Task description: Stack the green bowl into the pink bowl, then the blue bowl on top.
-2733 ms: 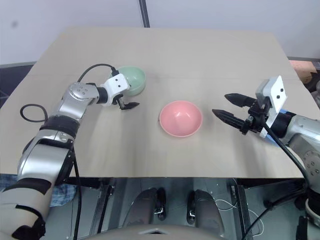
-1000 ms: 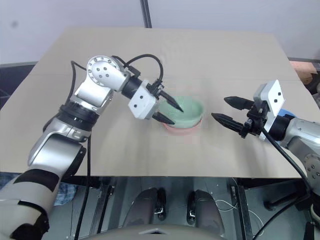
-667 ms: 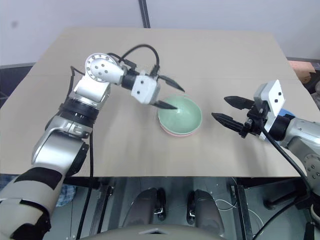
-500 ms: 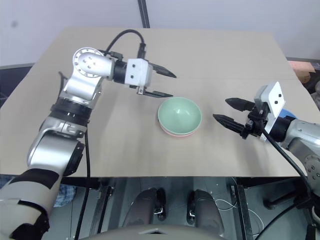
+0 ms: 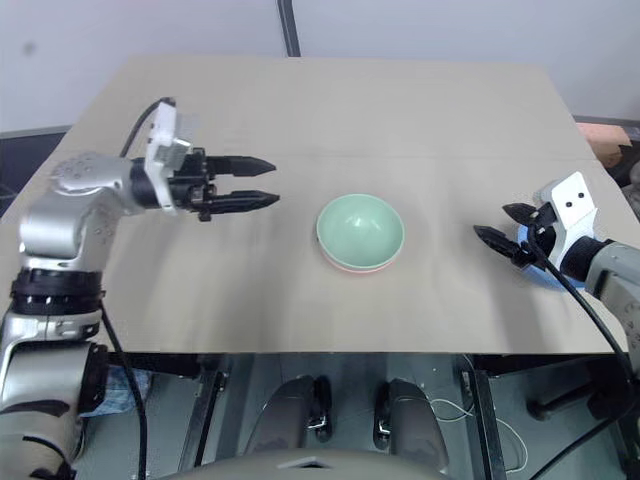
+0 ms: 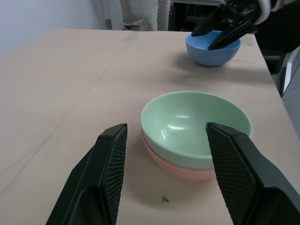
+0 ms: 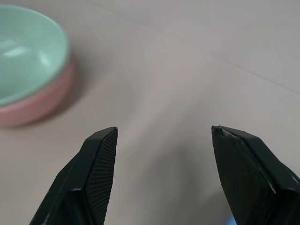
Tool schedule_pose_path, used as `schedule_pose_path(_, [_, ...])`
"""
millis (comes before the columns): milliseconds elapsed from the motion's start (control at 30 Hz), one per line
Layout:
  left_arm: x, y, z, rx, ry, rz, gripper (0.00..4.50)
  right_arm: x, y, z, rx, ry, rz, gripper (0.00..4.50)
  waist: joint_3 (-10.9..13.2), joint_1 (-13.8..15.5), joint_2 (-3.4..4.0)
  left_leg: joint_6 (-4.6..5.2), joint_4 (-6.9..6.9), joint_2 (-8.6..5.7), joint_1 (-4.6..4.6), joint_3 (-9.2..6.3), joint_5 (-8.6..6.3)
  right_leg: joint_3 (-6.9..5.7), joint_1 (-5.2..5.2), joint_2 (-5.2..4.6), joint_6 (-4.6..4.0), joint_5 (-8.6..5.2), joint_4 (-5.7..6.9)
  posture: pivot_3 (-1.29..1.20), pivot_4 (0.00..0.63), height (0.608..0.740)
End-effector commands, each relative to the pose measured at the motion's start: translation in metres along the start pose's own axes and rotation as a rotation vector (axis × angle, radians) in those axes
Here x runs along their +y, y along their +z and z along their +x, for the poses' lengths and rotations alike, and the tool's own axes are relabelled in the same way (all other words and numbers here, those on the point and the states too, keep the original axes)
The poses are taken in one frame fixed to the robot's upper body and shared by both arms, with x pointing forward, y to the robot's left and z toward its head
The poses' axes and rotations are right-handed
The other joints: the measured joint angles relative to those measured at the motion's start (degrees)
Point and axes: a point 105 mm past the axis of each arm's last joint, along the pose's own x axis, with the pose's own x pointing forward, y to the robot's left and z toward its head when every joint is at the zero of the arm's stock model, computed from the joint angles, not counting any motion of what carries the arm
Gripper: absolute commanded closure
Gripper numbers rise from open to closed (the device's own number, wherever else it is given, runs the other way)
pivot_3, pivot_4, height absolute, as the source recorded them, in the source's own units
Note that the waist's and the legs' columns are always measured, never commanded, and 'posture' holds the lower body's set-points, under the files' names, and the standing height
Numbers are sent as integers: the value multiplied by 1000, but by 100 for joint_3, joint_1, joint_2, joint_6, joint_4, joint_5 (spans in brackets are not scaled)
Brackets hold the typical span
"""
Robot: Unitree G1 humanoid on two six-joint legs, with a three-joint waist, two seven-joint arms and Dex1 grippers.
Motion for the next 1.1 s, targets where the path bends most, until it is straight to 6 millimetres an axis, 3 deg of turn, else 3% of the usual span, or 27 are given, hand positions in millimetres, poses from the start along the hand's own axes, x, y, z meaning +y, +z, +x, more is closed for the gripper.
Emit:
schedule_pose_path(33, [-11,16,-24,-41,-22,21,1687,-14,-7,-4,68,-78,-36,1014,0,2,0,0,0,0,0,0,0,0,0,0,0,0,0,0,150,740])
schedule_pose_path(267, [1,22,-47,-49,25,45,1687,-20,-32,-5,208,-123,-39,1014,-1,20,1,2,0,-1,-2,-1,-2,-3,0,-4,0,0,-1,0,150,740])
schedule_pose_path(467, [2,20,-49,-42,10,54,1687,-26,-67,-12,389,-183,-36,1014,-1,10,1,2,-2,-1,-4,-1,-2,-4,-1,-3,0,0,-3,0,150,740])
schedule_pose_path(633, [3,17,-48,-42,2,57,1687,-29,-79,-15,447,-197,-37,1014,-1,10,0,2,-2,-1,-3,0,-2,-3,-1,-3,0,0,-2,0,150,740])
schedule_pose_path(733, [1,16,-47,-40,-13,60,1601,-27,-77,-14,435,-181,-57,1673,-2,10,-1,3,-2,-1,-3,-1,-2,-3,0,-3,0,0,-3,0,150,740])
schedule_pose_path(933, [-1,14,-47,-36,-19,63,1601,-25,-76,-13,441,-163,-69,4480,-20,9,-30,4,-1,0,-2,-1,-3,-4,1,-3,0,0,-4,0,150,740])
schedule_pose_path(1100, [-4,7,-48,-12,-28,57,1601,-19,-66,-6,405,-124,-106,4480,-20,1,-31,7,-1,1,-2,-1,-5,-4,0,-4,0,0,-3,0,150,740])
